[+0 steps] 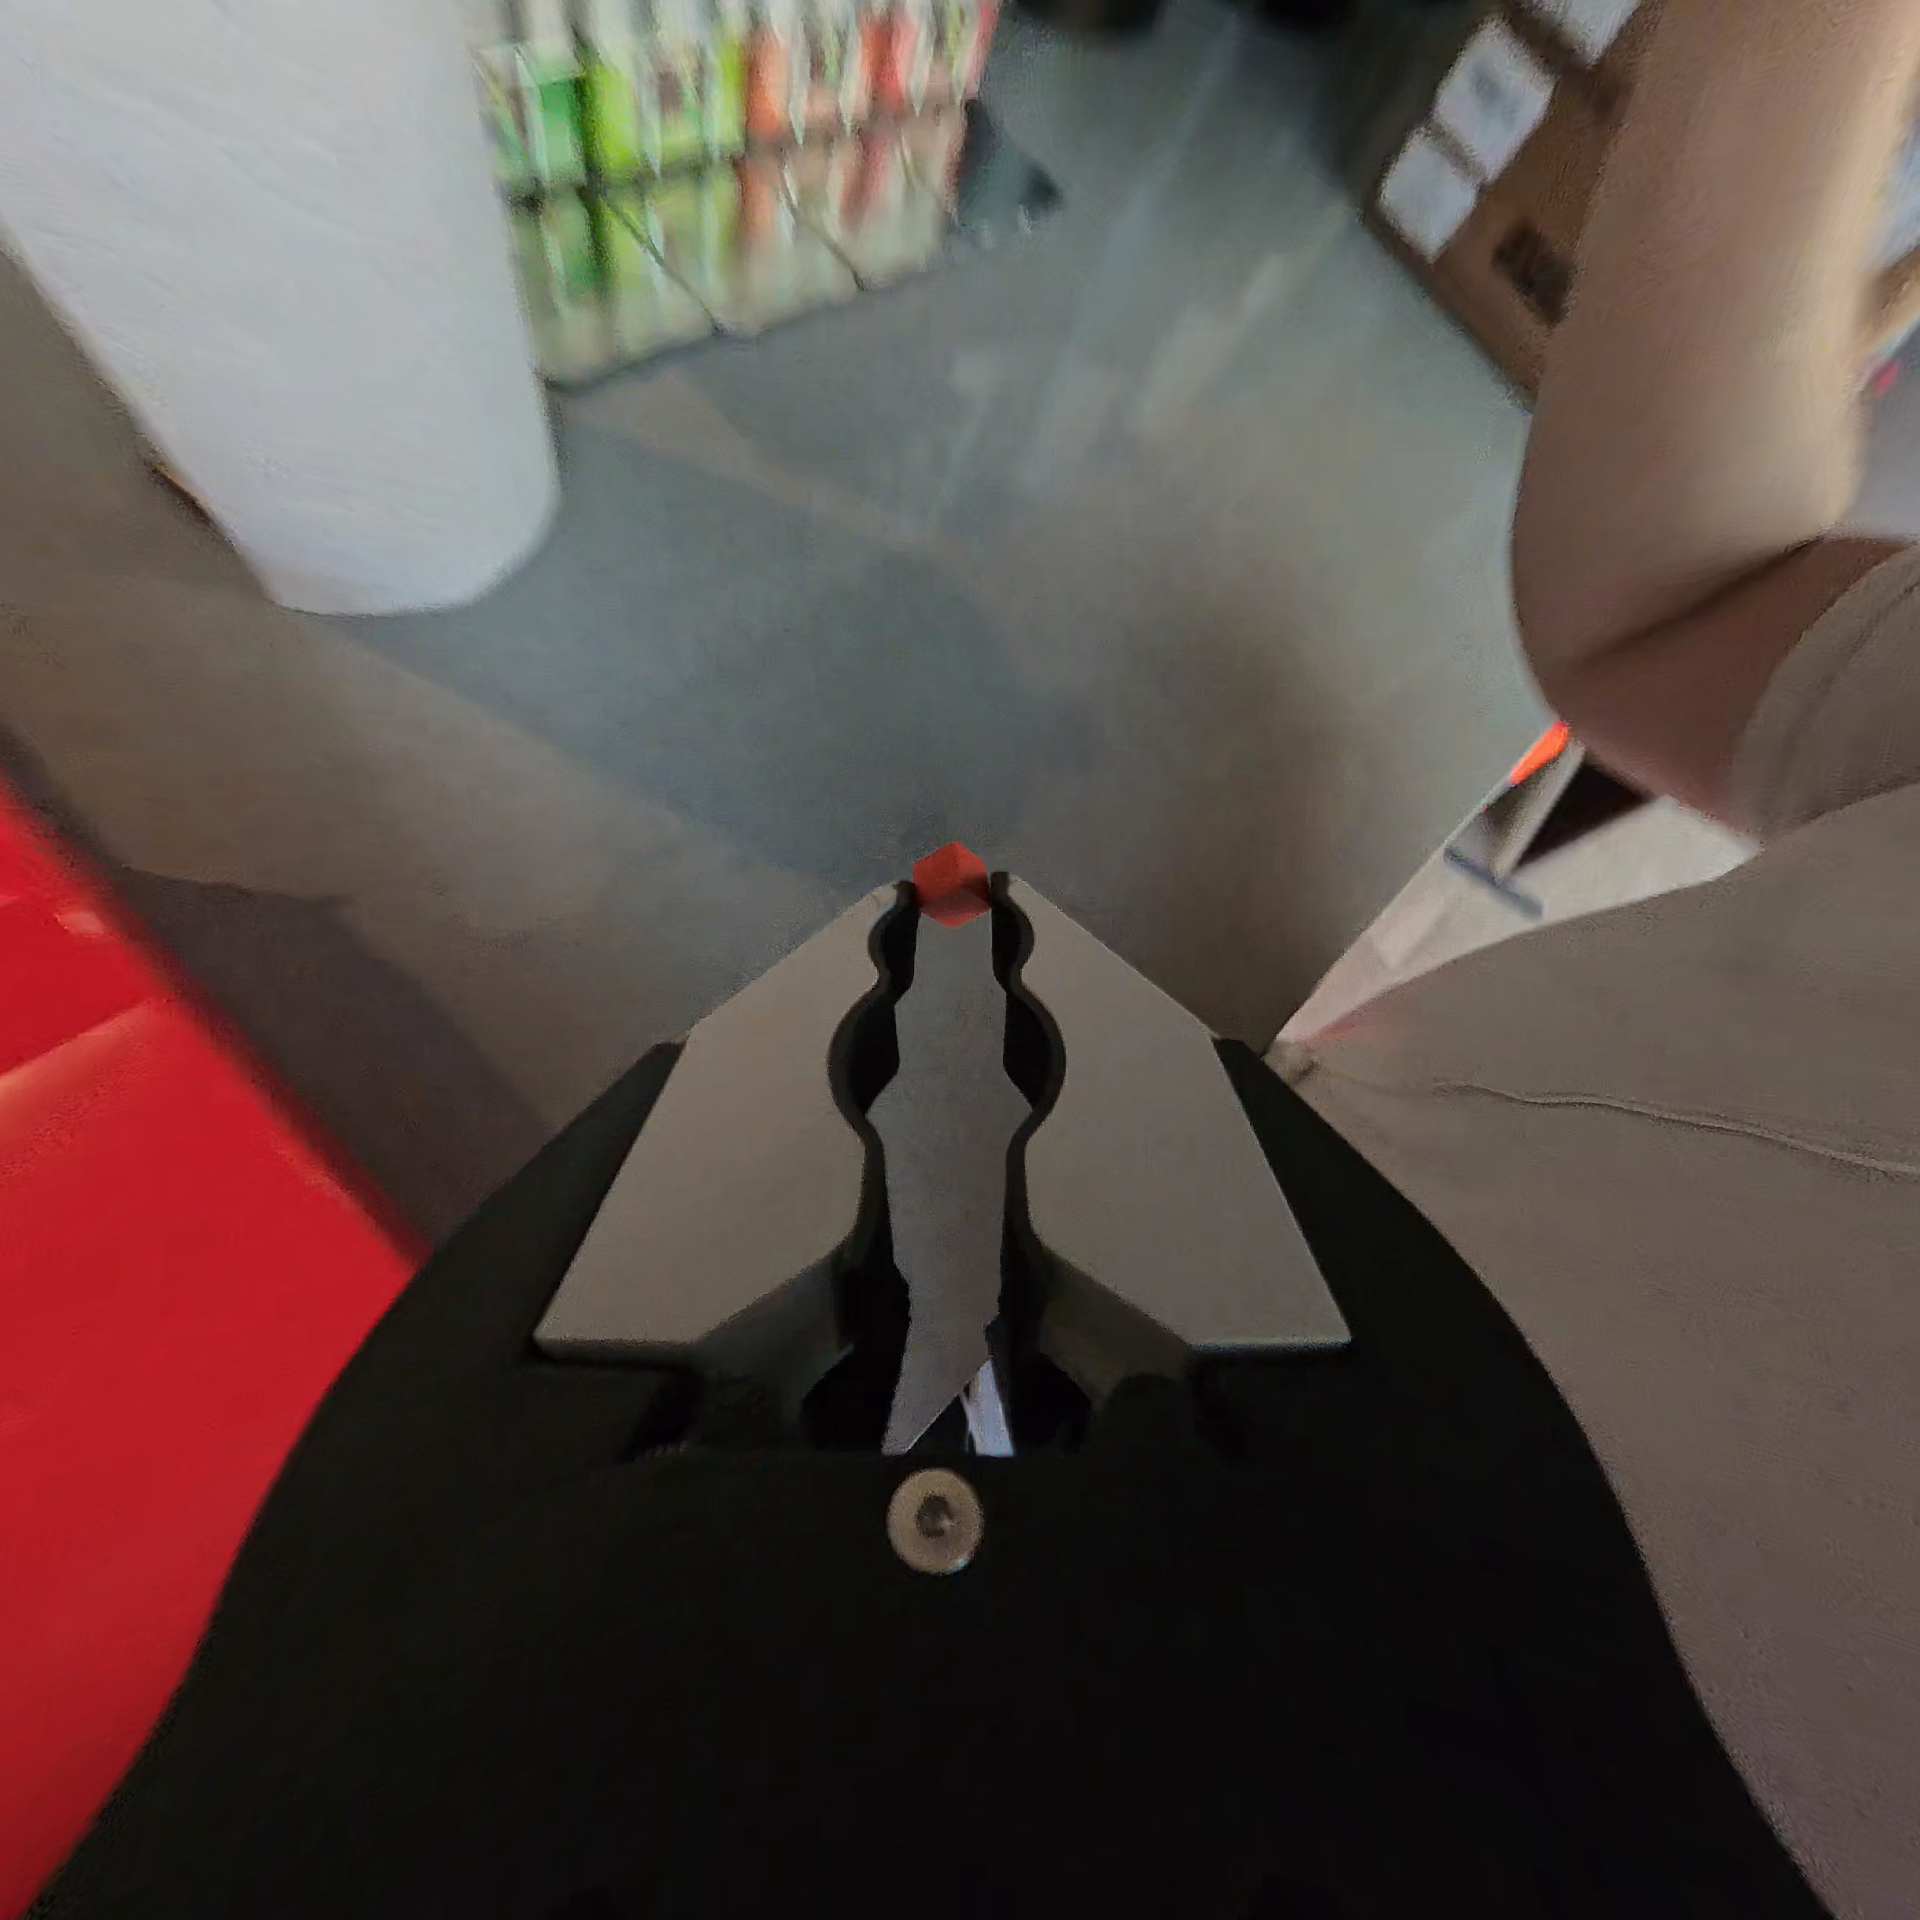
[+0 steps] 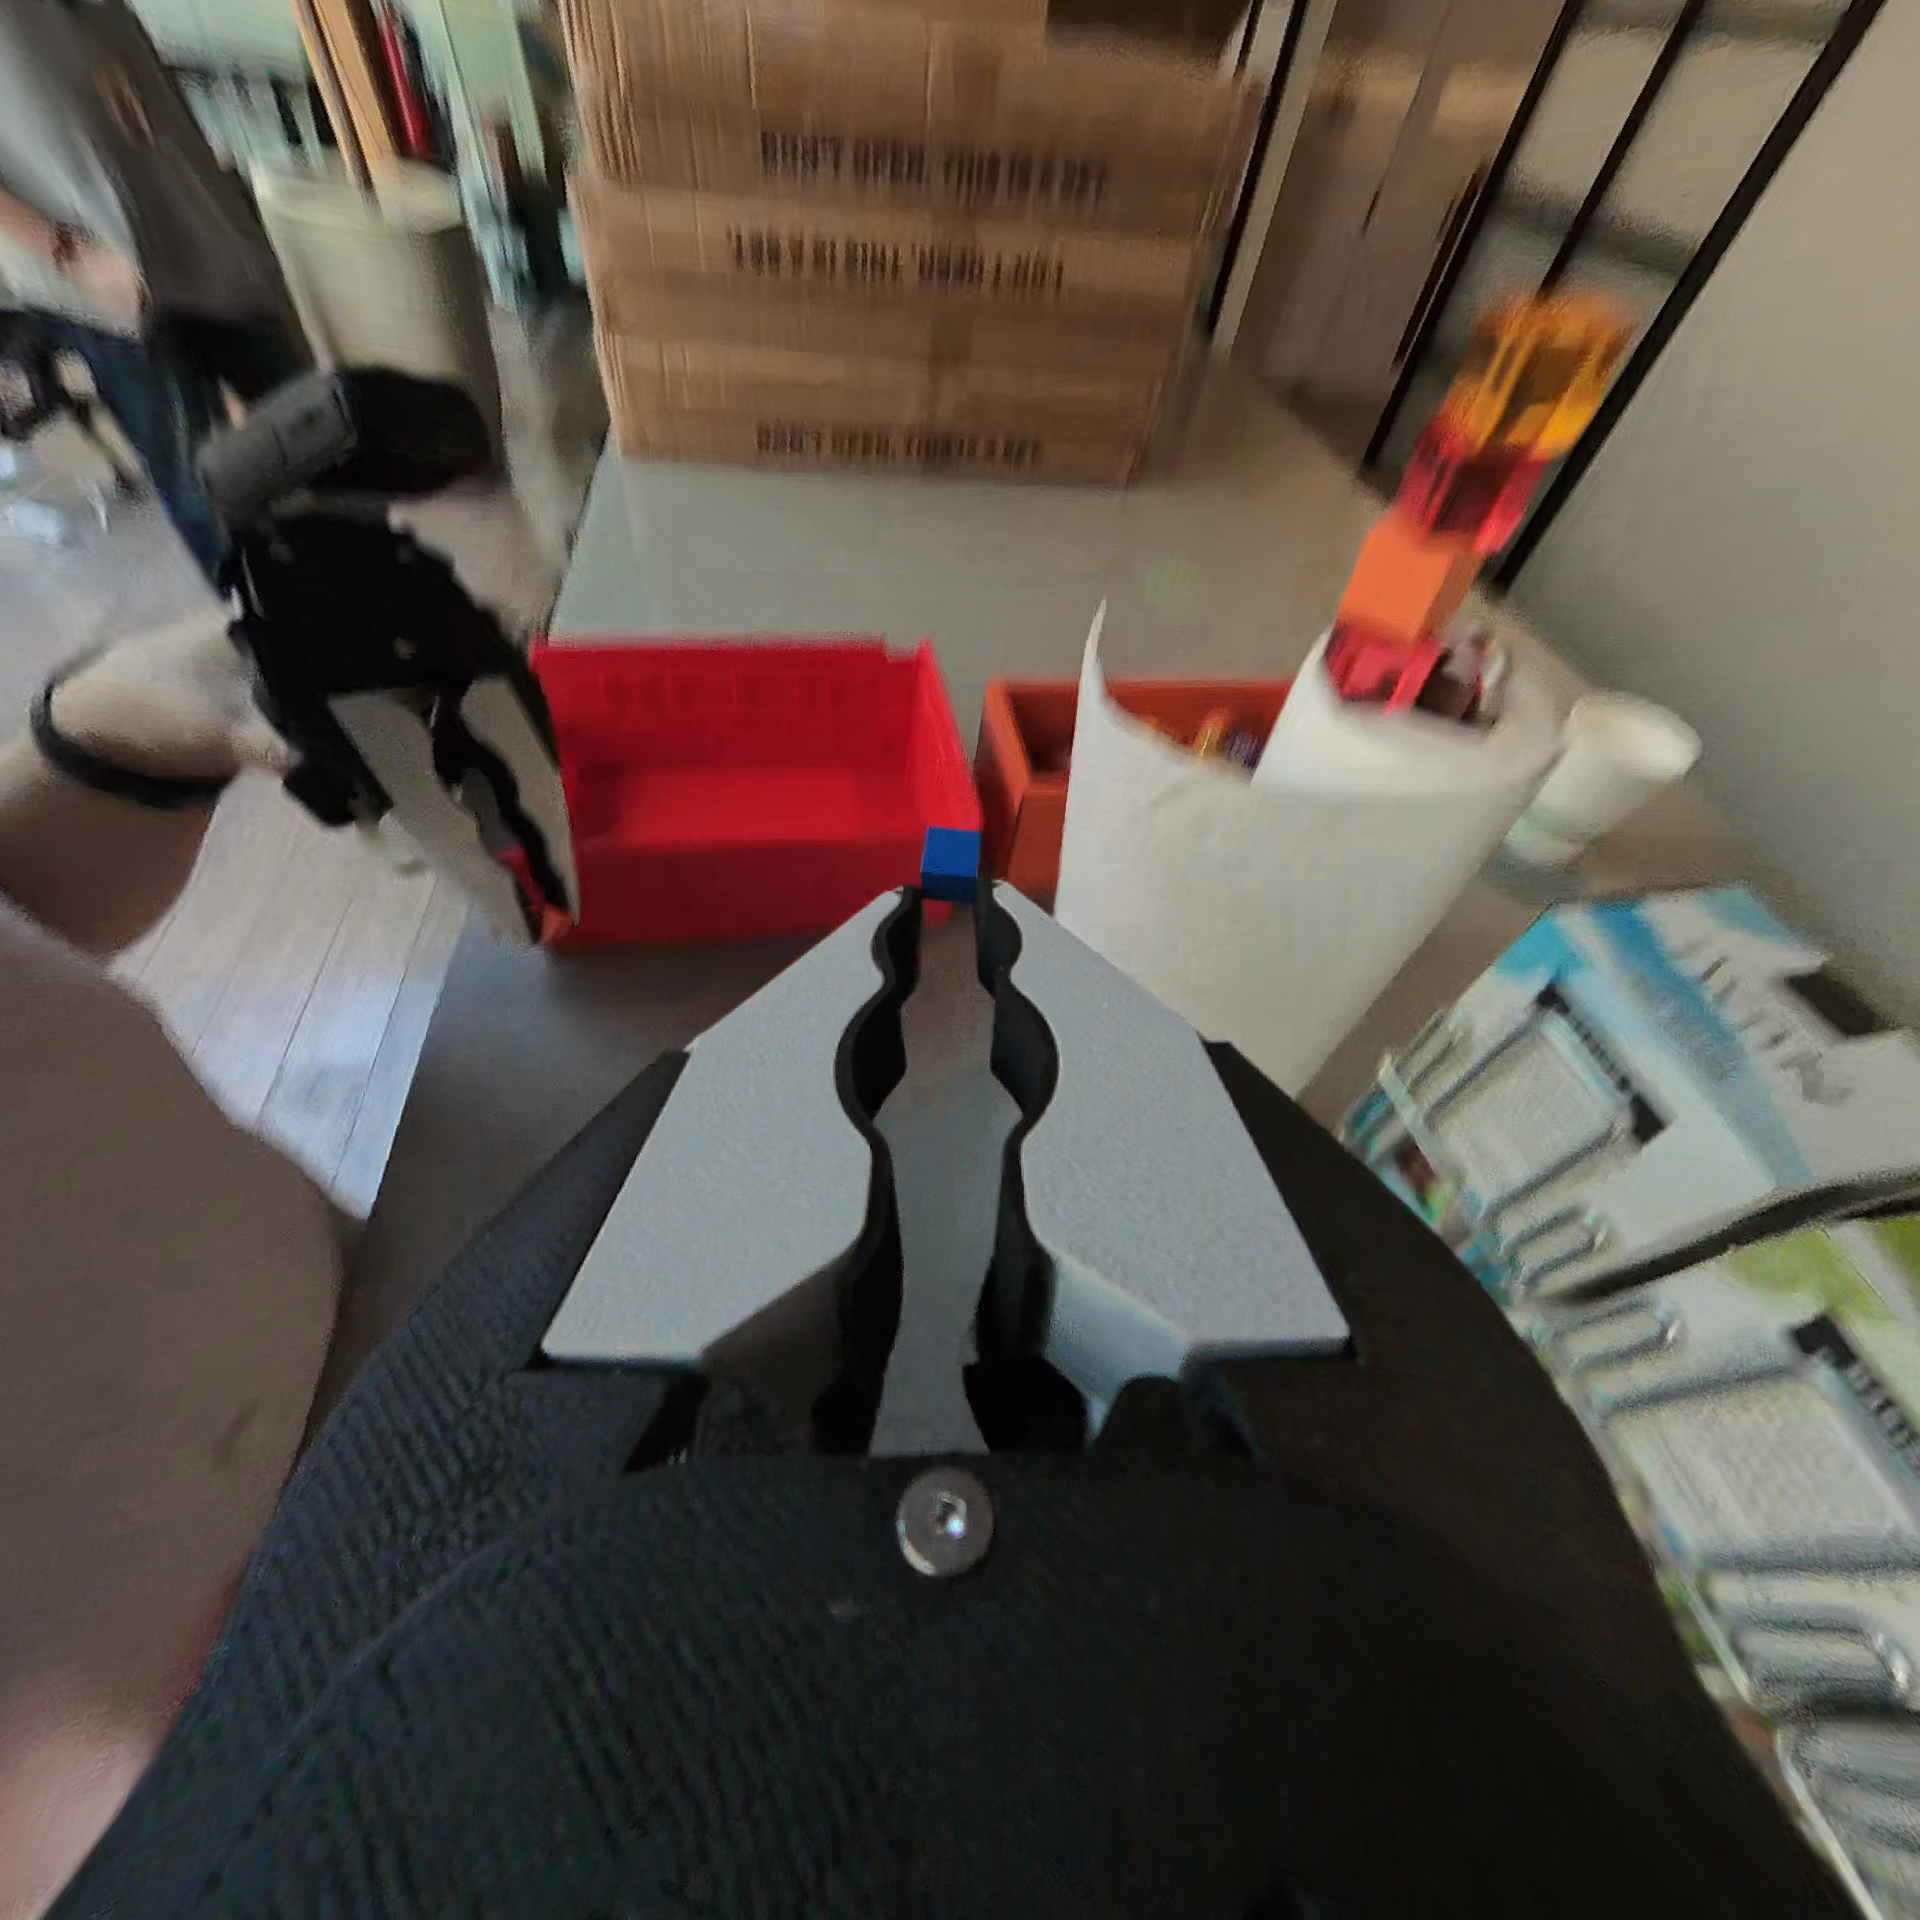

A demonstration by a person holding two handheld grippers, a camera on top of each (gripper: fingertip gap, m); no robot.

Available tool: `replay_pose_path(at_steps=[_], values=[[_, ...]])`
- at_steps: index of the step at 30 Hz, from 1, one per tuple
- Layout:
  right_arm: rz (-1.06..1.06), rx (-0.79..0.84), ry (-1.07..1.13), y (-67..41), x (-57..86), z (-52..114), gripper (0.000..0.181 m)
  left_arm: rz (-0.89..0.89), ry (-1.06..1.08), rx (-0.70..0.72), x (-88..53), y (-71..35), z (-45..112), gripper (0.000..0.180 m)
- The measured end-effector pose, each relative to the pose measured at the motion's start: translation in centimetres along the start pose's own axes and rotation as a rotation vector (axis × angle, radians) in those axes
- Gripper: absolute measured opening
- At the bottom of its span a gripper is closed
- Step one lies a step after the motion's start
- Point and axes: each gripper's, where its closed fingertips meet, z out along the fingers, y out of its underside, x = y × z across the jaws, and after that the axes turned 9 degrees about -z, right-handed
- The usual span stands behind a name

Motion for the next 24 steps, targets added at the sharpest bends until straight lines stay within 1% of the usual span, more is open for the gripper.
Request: replay_pose_path(at_steps=[3,5,6,7,9,11,13,15,18,20,21,22,24], values=[[0.091,-0.453,-0.131,10.4,-3.3,0.8,0.008,0.034,-0.051,-0.215,-0.8,2.9,5.4,0.012],[0.107,-0.683,-0.184,18.2,-6.4,1.1,0.008,0.041,-0.097,-0.382,-2.0,5.0,8.3,0.013],[0.117,-0.782,-0.208,21.5,-8.0,0.8,0.009,0.041,-0.112,-0.438,-2.4,5.7,9.3,0.012],[0.131,-0.830,-0.222,23.8,-9.4,0.6,0.009,0.042,-0.114,-0.484,-2.5,6.3,10.1,0.012],[0.159,-0.825,-0.219,25.9,-11.2,0.9,0.008,0.052,-0.154,-0.553,-3.2,6.9,10.9,0.012],[0.176,-0.800,-0.212,26.8,-12.1,1.3,0.008,0.052,-0.186,-0.688,-3.6,8.2,11.0,0.012],[0.180,-0.817,-0.219,28.0,-12.8,1.3,0.008,0.073,-0.243,-0.803,-4.3,9.1,11.2,0.012],[0.168,-0.829,-0.231,29.2,-13.5,1.5,0.009,0.129,-0.280,-0.859,-4.7,9.5,11.9,0.012],[0.164,-0.832,-0.227,30.3,-14.1,1.8,0.009,0.126,-0.309,-0.981,-4.8,10.9,12.0,0.012],[0.156,-0.797,-0.219,30.3,-14.4,2.1,0.007,0.123,-0.327,-1.013,-4.9,11.1,12.3,0.012],[0.152,-0.777,-0.220,30.2,-14.5,2.1,0.009,0.126,-0.328,-1.017,-5.0,11.1,12.5,0.012],[0.153,-0.765,-0.218,30.2,-14.5,2.1,0.012,0.125,-0.325,-1.022,-5.0,11.2,12.7,0.014],[0.168,-0.755,-0.190,30.3,-14.3,1.6,0.025,0.110,-0.325,-1.030,-5.2,11.4,12.5,0.037]])
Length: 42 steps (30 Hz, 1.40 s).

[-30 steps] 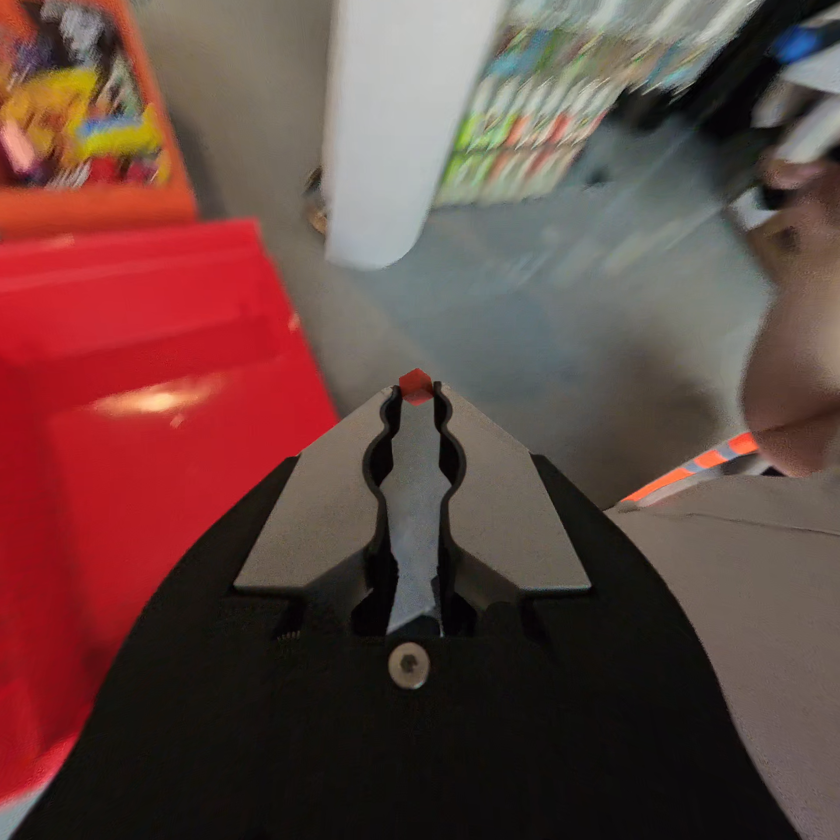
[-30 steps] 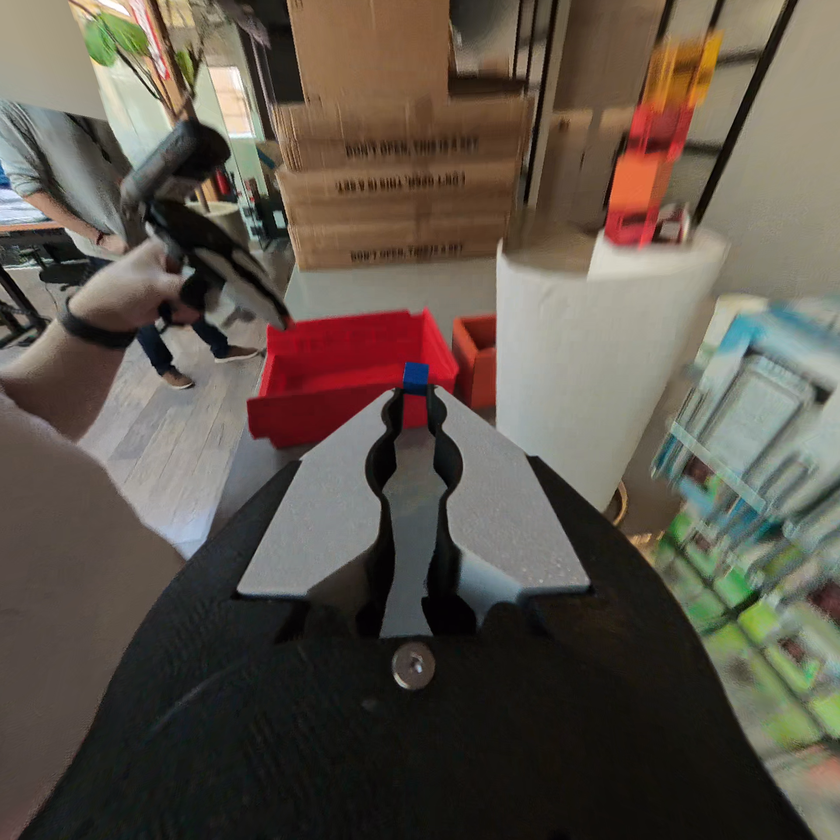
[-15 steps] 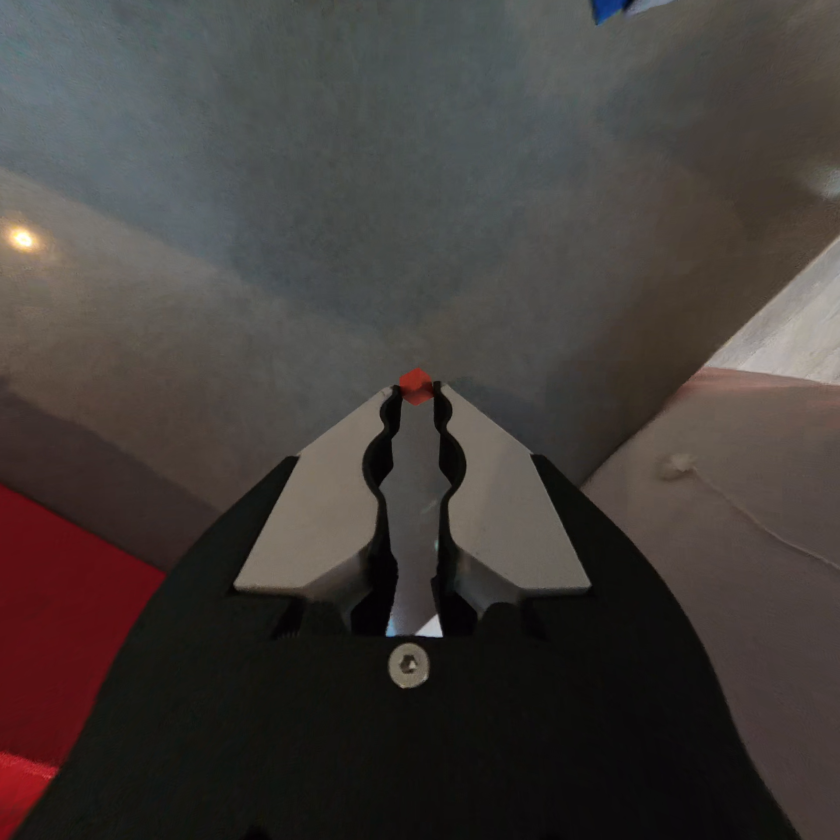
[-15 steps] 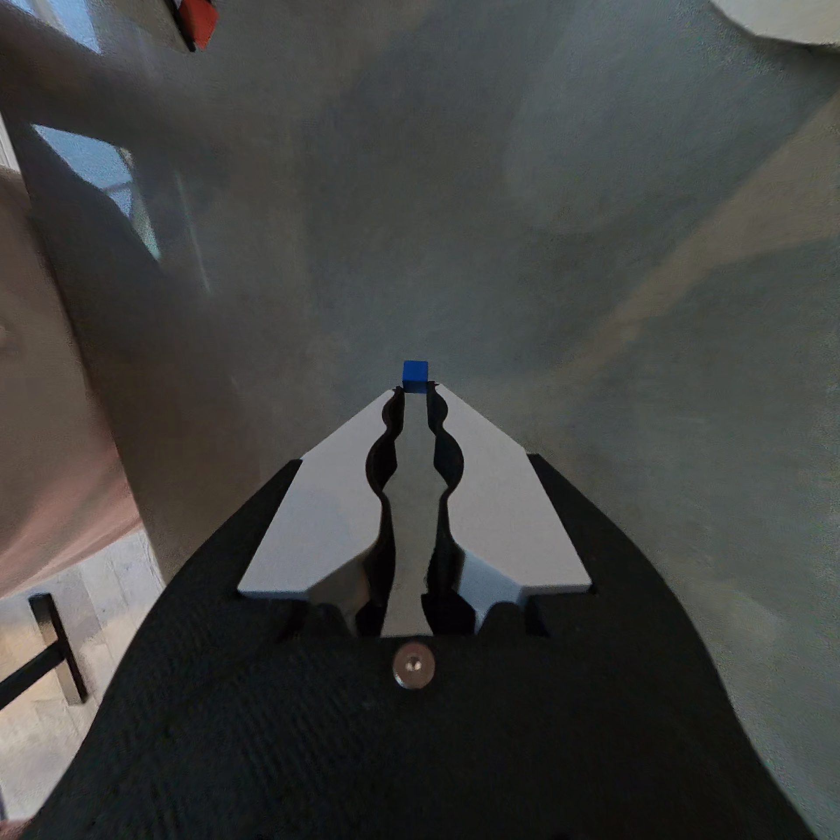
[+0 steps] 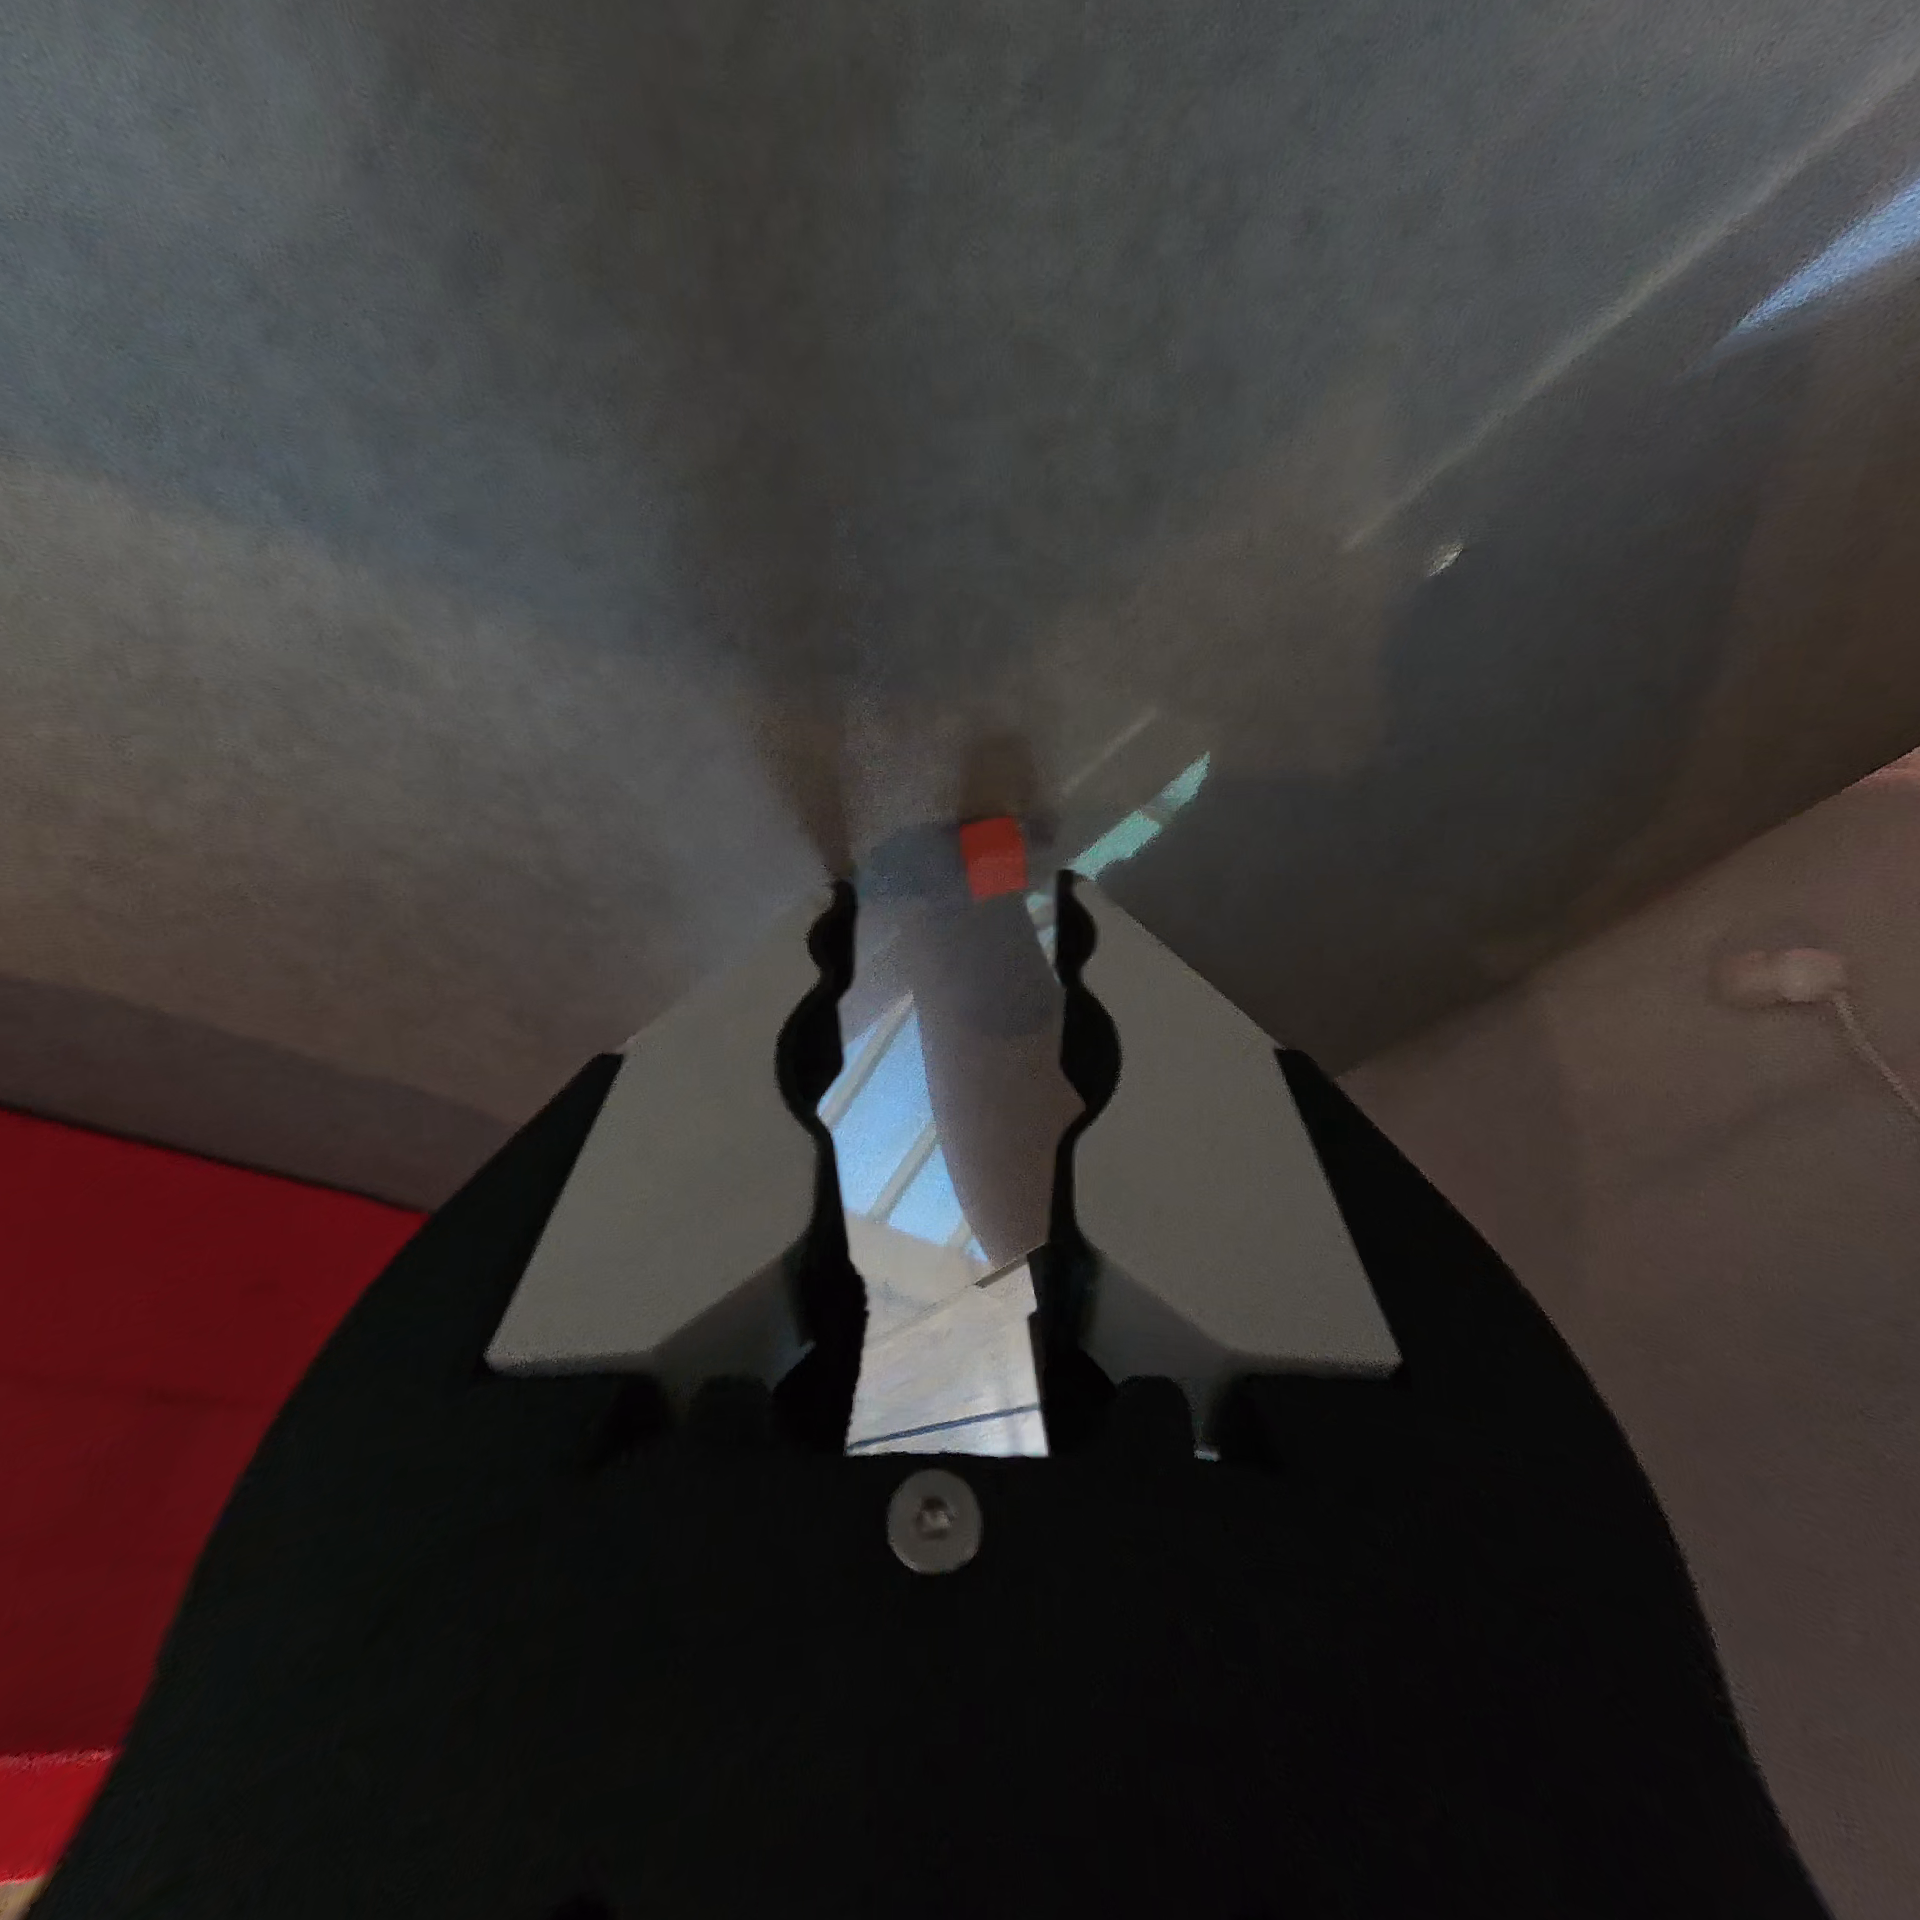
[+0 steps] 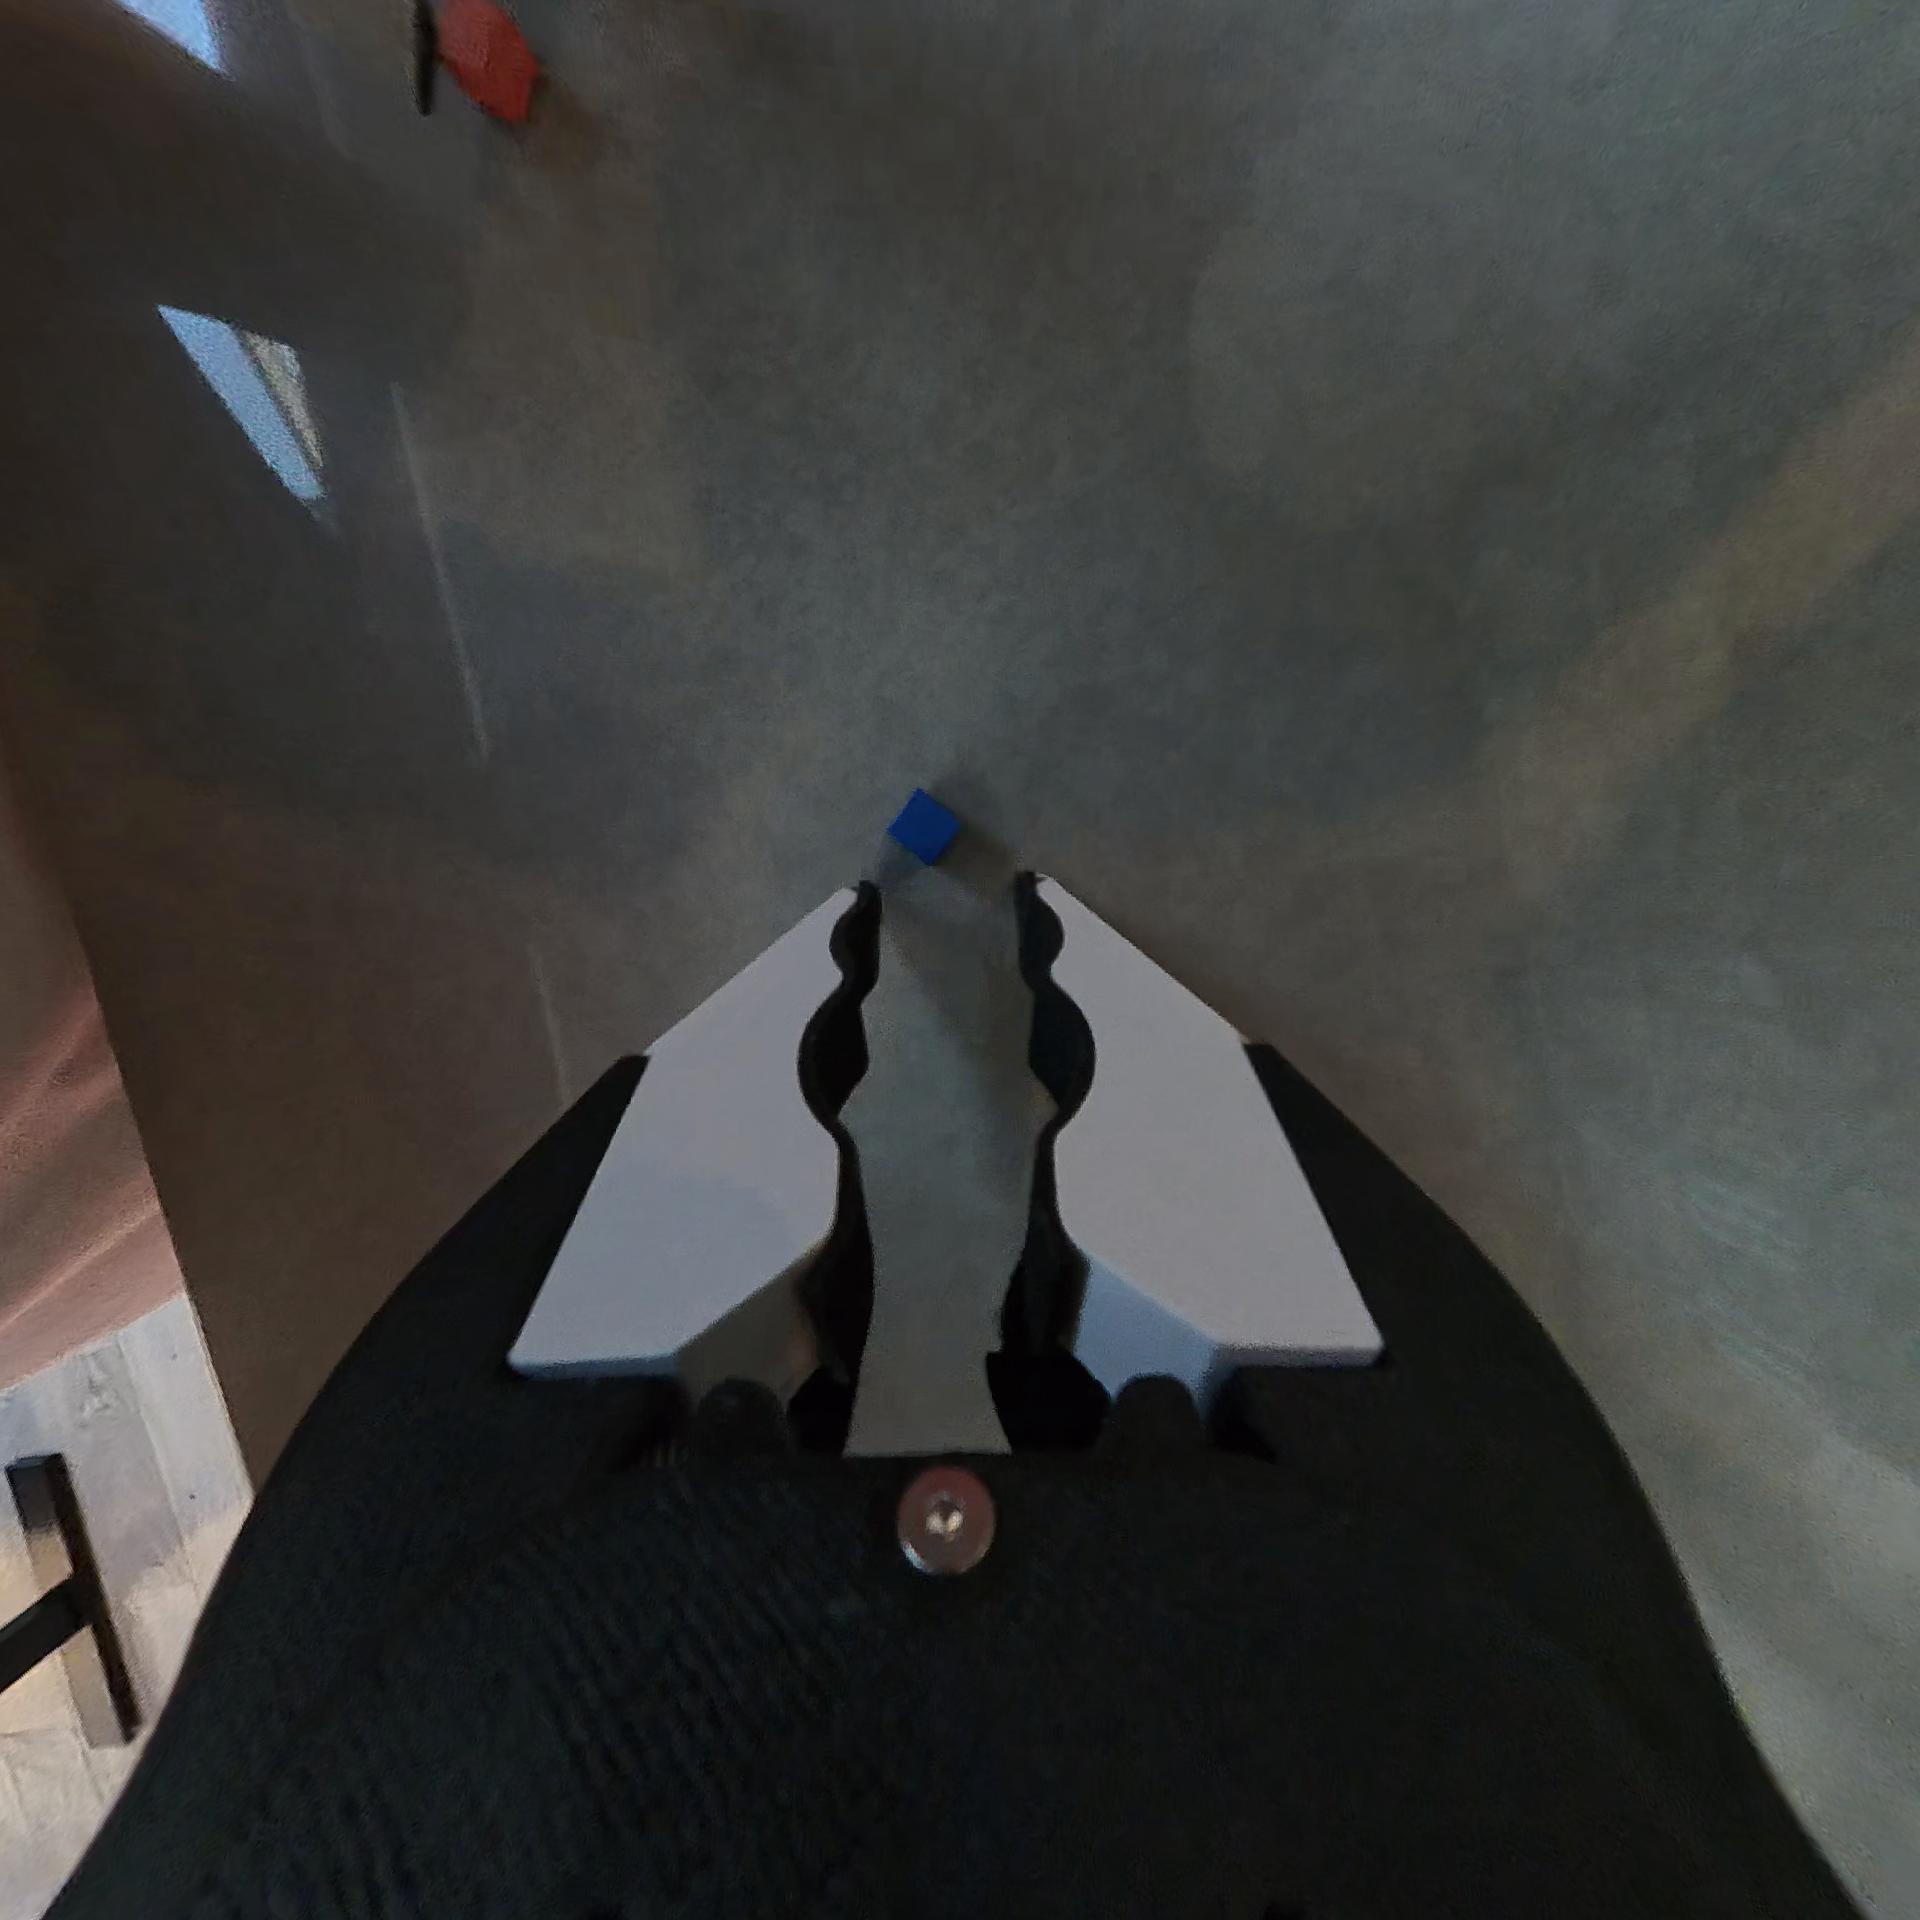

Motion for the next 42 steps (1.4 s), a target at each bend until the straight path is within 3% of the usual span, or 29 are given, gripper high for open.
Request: replay_pose_path(at_steps=[4,8,11,15,22,24,34,40,42], values=[[0.038,0.127,0.063,-0.5,0.0,-1.2,0.024,-0.075,0.023,0.204,-1.3,1.0,-2.5,0.053],[-0.120,0.212,0.108,-1.4,-0.1,-1.0,0.024,-0.065,0.019,0.482,-1.9,2.3,-4.8,0.049],[-0.150,0.218,0.038,-2.1,-0.3,-1.1,0.024,-0.092,0.087,0.612,-1.1,2.6,-5.2,0.048],[-0.422,0.158,0.015,-2.1,-1.1,-1.5,0.022,0.039,0.160,0.764,1.1,0.9,-4.5,0.052],[-0.613,0.000,-0.117,-1.7,-0.7,-0.1,0.021,0.093,0.154,0.818,1.9,-0.2,-3.3,0.052],[-0.632,-0.022,-0.132,-1.5,-0.7,0.2,0.014,0.108,0.150,0.827,2.3,-0.1,-2.8,0.050],[-0.538,0.048,-0.110,-2.3,-0.3,-0.3,0.009,0.125,0.048,0.898,1.5,-0.5,-1.7,0.041],[-0.500,0.078,-0.114,-2.6,-0.7,-1.0,0.009,0.128,0.078,0.839,1.3,-1.0,0.1,0.028],[-0.492,0.090,-0.114,-3.0,-0.7,-1.5,0.009,0.125,0.091,0.855,1.3,-1.2,0.0,0.012]])
